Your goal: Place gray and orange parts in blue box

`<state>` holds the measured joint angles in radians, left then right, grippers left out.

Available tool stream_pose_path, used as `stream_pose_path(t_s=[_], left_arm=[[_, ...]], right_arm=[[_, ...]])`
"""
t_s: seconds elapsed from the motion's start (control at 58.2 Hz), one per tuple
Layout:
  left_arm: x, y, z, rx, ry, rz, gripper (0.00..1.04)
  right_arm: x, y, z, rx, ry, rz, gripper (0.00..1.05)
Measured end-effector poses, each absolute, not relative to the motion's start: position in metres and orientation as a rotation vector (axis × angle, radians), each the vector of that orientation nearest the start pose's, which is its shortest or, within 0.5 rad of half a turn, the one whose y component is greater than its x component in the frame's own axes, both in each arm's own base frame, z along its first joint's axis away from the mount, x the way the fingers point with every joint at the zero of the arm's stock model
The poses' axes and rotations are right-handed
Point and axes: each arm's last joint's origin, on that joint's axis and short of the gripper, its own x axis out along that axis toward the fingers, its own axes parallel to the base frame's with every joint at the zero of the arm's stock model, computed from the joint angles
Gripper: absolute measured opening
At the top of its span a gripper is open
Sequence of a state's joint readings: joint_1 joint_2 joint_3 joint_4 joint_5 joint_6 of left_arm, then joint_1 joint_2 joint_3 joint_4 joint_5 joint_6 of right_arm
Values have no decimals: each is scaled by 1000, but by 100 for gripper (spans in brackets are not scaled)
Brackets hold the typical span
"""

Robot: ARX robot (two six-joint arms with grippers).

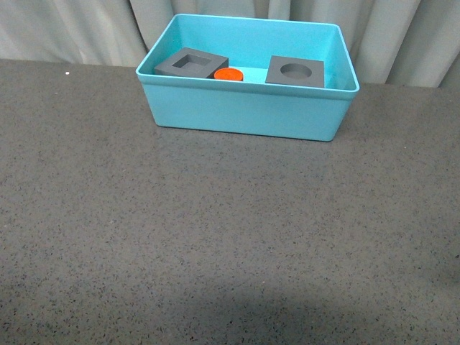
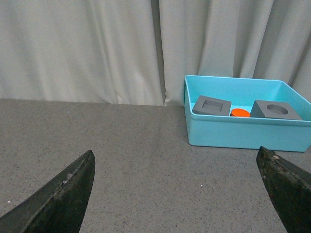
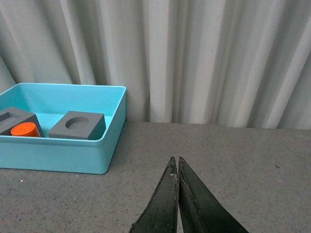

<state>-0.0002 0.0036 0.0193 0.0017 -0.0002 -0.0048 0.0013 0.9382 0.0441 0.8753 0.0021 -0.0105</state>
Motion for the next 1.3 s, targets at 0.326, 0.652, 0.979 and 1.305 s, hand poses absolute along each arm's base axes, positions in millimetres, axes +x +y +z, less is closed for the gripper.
stream_pose_path(t_s=[0.326,0.652,0.979,1.305], left_arm=[[97,0,170,-5,-17,0,98],[97,0,170,-4,-17,0,98],[97,0,170,-4,-17,0,98],[97,0,170,-5,-17,0,98]], right_arm=[[141,0,163,-11,13,0,0],[129,0,166,-10,1,0,0],[116,0,168,-10,-7,0,0],[110,0,168,-10,-8,0,0]])
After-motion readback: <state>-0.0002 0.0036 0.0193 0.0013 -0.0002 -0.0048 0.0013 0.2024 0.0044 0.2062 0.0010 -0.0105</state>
